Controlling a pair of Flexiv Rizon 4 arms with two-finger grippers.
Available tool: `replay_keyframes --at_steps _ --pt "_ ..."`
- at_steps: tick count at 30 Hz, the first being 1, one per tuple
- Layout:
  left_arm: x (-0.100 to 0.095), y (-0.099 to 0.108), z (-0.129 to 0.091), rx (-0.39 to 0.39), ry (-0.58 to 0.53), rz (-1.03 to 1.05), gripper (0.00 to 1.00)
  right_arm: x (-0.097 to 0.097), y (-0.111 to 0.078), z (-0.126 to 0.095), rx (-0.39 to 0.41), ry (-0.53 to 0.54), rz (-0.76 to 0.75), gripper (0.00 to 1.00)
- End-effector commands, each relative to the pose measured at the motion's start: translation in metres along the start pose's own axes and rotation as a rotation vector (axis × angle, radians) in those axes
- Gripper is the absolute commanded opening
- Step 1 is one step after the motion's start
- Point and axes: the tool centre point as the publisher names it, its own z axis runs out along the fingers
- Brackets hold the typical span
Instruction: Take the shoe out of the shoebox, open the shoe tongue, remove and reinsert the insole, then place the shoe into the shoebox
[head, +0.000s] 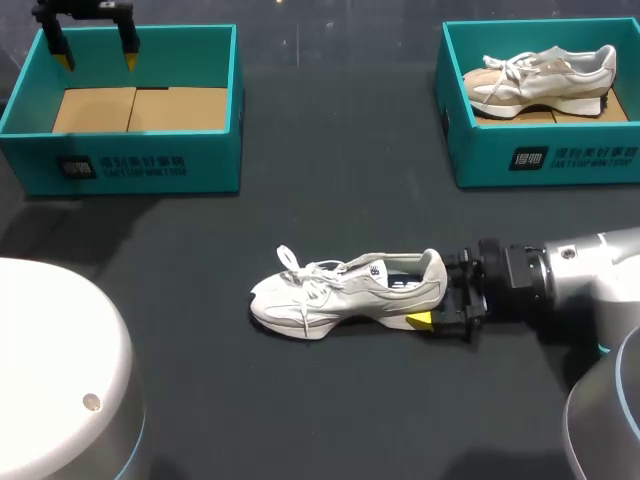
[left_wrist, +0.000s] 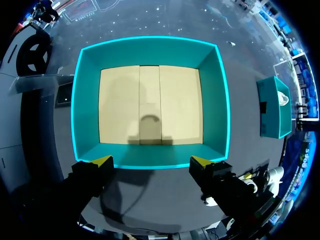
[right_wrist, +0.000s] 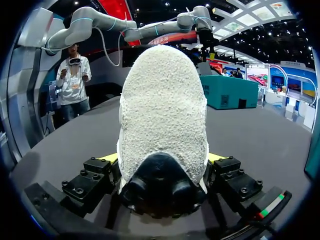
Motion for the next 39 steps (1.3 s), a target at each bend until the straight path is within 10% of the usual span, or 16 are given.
replay_keyframes --at_steps 1,12,39 --pt "0.0 0.0 0.0 -0.001 -0.001 0.0 1.0 0.0 0.001 0.0 0.005 0.004 0.0 0.0" --pt "0.007 0.005 -0.005 -0.008 -0.029 -0.038 1.0 0.0 0.001 0.0 0.005 0.004 0.0 0.0" --pt "0.136 0.195 -0.001 -0.009 -0.063 -0.027 1.0 0.0 0.001 0.0 0.005 0.004 0.0 0.0"
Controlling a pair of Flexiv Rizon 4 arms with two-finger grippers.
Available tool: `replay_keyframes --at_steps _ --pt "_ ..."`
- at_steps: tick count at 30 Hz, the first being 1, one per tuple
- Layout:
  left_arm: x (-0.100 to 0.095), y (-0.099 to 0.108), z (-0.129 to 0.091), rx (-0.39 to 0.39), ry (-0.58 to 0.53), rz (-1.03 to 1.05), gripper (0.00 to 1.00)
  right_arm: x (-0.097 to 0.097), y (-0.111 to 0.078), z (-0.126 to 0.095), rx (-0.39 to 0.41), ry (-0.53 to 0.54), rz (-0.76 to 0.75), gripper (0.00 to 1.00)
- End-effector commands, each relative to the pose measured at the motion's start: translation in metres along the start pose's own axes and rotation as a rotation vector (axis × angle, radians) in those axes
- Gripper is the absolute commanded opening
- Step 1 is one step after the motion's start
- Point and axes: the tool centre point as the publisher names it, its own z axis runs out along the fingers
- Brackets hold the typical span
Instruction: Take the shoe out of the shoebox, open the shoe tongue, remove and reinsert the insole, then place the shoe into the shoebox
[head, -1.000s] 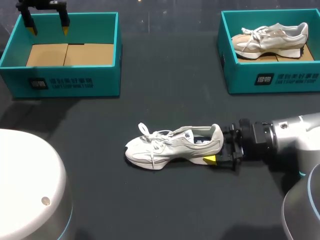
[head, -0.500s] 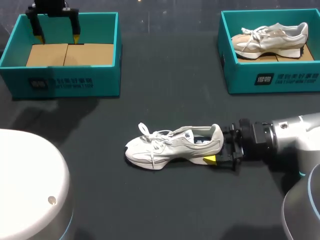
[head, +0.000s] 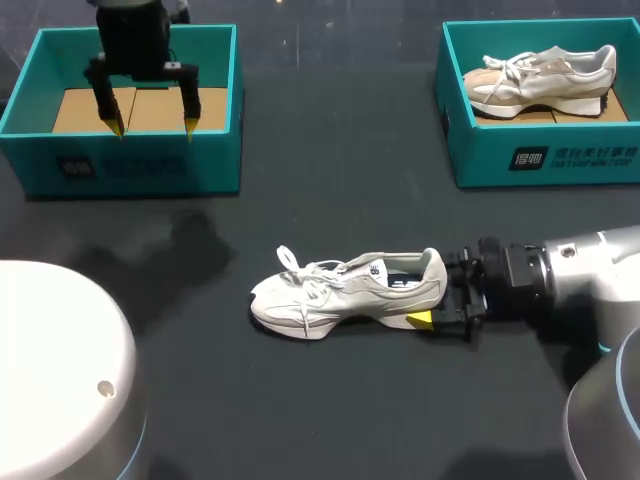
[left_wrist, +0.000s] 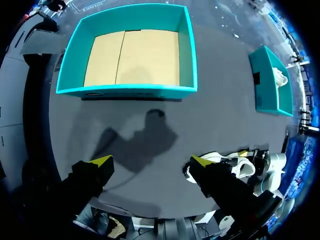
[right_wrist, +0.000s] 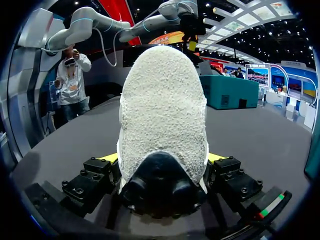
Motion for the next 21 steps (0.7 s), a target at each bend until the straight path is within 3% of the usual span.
replay_keyframes --at_steps 1,5,19,21 --pt "0.027 0.037 0.008 0.059 -0.022 0.029 1.0 0.001 0.001 0.0 0.004 0.0 0.0 0.0" --pt "0.052 0.055 0.011 0.024 -0.019 0.055 1.0 0.001 0.001 0.0 0.004 0.0 0.0 0.0" --pt "0.052 0.055 0.011 0.024 -0.019 0.055 1.0 0.001 0.001 0.0 0.004 0.0 0.0 0.0" --pt "0.06 0.061 0.017 0.005 -0.021 0.057 1.0 0.001 0.001 0.0 0.004 0.0 0.0 0.0"
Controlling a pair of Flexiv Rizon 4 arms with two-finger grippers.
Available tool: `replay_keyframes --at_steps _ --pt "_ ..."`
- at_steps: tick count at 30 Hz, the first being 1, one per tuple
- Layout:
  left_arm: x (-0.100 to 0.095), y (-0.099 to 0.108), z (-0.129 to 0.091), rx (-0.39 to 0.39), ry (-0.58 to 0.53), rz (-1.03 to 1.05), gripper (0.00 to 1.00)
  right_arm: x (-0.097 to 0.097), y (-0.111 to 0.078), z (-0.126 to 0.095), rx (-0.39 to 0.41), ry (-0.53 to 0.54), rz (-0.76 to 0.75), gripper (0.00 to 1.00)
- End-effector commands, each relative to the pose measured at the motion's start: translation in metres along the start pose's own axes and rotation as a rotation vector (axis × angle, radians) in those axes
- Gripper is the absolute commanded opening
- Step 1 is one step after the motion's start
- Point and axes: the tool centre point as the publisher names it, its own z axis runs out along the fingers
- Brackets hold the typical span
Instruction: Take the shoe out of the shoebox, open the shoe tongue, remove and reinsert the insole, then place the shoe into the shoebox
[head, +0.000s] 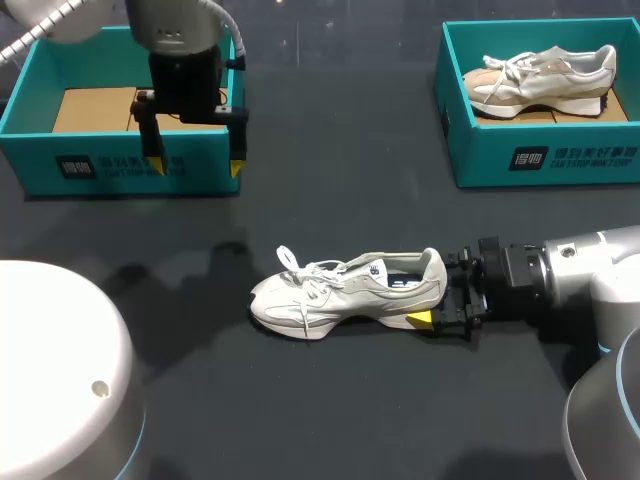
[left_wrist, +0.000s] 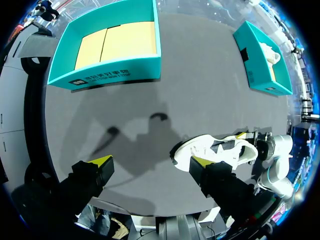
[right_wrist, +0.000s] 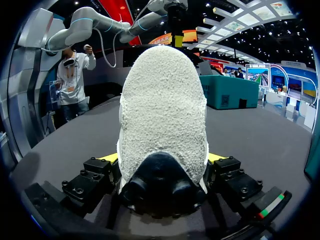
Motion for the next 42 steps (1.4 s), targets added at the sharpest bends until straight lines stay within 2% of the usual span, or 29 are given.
replay_keyframes --at_steps 1,14,17,18,29,35,39,42 --pt "0.013 0.009 0.007 -0.011 -0.004 0.0 1.0 0.001 0.001 0.0 0.004 0.0 0.001 0.0" --pt "0.08 0.06 0.027 -0.06 -0.028 0.015 1.0 0.001 0.001 0.0 0.004 0.0 0.001 0.0" --pt "0.097 0.073 0.028 -0.11 -0.003 -0.005 1.0 0.001 0.001 0.0 0.004 0.0 0.001 0.0" --pt "0.103 0.079 0.029 -0.103 0.001 -0.012 1.0 0.001 0.001 0.0 0.004 0.0 0.001 0.0" --pt "0.103 0.079 0.029 -0.103 0.001 -0.012 1.0 0.001 0.001 0.0 0.004 0.0 0.001 0.0" --pt "0.141 0.074 0.045 -0.098 -0.077 -0.074 1.0 0.001 0.001 0.0 0.004 0.0 0.001 0.0" --pt "0.168 0.069 0.048 -0.148 -0.073 -0.095 1.0 0.001 0.001 0.0 0.004 0.0 0.001 0.0" --pt "0.185 0.068 0.047 -0.147 -0.072 -0.121 1.0 0.001 0.001 0.0 0.004 0.0 0.001 0.0"
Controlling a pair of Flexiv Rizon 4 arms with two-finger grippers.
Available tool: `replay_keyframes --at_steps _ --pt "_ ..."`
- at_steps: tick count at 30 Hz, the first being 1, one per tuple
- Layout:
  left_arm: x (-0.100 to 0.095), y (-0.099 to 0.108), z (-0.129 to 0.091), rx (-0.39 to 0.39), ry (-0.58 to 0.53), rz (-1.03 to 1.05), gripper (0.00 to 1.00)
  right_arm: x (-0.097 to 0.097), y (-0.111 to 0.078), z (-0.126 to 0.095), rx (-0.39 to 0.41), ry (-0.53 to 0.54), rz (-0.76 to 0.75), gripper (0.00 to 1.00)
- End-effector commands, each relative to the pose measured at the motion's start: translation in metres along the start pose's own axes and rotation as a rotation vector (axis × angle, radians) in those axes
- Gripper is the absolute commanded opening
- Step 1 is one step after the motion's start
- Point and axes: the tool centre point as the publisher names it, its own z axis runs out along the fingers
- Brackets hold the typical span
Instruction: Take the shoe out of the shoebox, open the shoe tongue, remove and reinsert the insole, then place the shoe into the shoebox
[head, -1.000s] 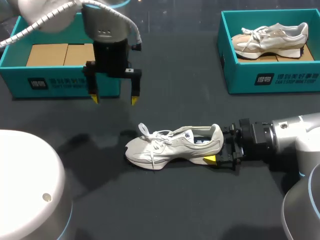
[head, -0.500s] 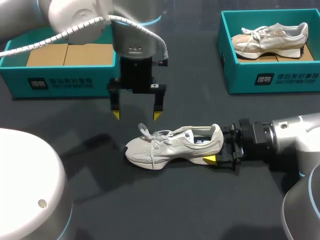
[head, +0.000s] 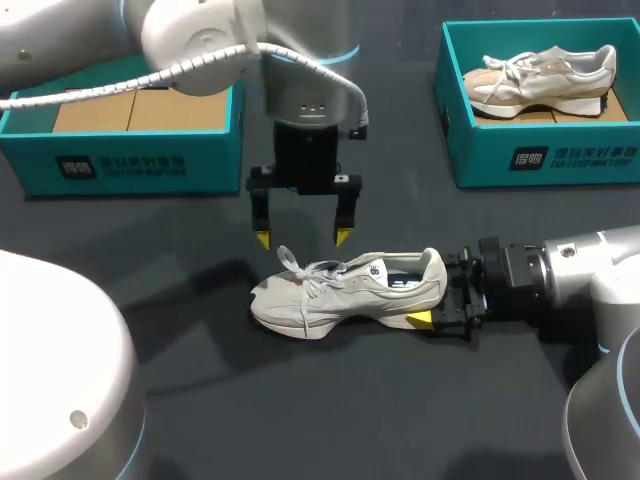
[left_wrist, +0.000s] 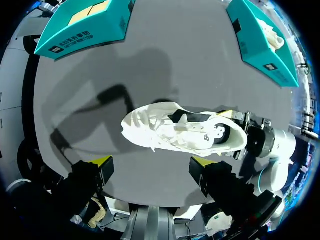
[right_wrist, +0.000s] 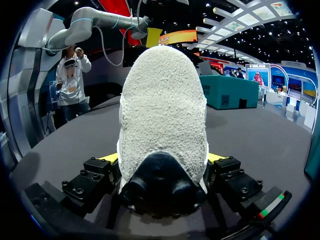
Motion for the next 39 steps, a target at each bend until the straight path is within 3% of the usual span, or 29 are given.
replay_keyframes --at_steps 1,11,14,18,26,36,39 --pt "0.043 -0.005 0.001 -0.023 -0.068 -0.006 1.0 0.001 0.001 0.0 0.004 -0.001 0.001 0.0" --pt "0.043 -0.005 0.001 -0.023 -0.068 -0.006 1.0 0.001 0.001 0.0 0.004 -0.001 0.001 0.0" --pt "0.059 -0.009 0.009 -0.085 -0.108 -0.027 1.0 0.001 0.001 0.0 0.004 -0.001 0.001 0.0" --pt "0.075 -0.009 0.016 -0.109 -0.15 -0.033 1.0 0.001 0.001 0.0 0.004 -0.001 0.001 0.0" --pt "0.096 -0.009 0.035 -0.059 -0.216 -0.071 1.0 0.001 0.001 0.0 0.004 -0.001 0.001 0.0" --pt "0.097 -0.01 0.055 -0.038 -0.271 -0.015 1.0 0.001 0.001 0.0 0.004 -0.001 0.001 0.0" --pt "0.095 -0.013 0.06 -0.035 -0.286 0.008 0.92 0.001 0.001 0.0 0.004 -0.001 0.001 0.0"
